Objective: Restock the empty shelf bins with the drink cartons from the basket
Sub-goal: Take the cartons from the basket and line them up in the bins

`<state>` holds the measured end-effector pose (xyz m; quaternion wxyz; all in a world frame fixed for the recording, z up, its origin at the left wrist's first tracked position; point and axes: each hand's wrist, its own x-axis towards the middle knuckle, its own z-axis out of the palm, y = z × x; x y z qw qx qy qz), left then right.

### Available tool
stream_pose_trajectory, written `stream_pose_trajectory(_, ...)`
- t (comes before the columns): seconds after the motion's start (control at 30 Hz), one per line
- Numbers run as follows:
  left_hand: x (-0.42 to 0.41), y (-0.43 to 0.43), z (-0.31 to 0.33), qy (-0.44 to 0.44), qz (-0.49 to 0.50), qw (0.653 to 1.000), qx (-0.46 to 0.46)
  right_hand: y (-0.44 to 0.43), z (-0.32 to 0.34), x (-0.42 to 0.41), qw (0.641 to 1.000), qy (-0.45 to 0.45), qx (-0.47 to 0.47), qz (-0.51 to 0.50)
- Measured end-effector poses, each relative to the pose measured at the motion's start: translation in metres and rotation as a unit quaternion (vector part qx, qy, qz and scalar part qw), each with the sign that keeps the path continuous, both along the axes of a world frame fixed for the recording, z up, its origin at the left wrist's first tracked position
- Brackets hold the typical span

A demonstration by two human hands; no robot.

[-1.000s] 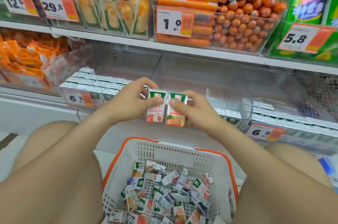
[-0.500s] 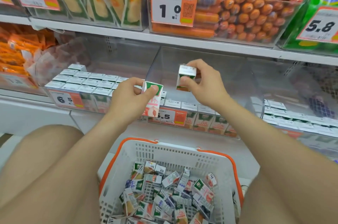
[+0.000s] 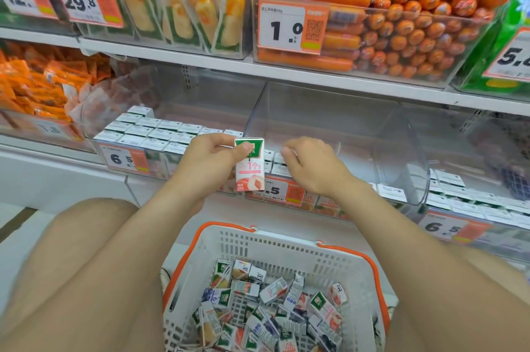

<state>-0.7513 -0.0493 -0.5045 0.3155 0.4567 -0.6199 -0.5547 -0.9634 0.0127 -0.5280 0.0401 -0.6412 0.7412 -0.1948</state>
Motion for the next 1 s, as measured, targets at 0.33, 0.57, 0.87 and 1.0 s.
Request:
stream_pose_trajectory(0.33,0.062,-0.026,0.047,-0.003,-0.171,0.975,-0.143,0.005,0.034,0.085,0.947,-0.258,-0.166,0.096)
stream_pose_trajectory(0.57,0.113,-0.117,0.01,-0.388,-0.071,0.874,-0.282,-0.082,0.032,0.137,0.959,-0.135,-0.228,0.101)
stream_pose_trajectory(0.87,0.121,-0.147,-0.01,-0.511,-0.131,0.821,-0.218,-0.235,0.01,0.159,0.994,-0.04,-0.101,0.023)
stream_pose_trajectory(1.0,0.121,-0.149,-0.011,-0.524,-0.14,0.814,-0.209,-0.273,-0.001,0.171,0.995,-0.102,0.001,0.016)
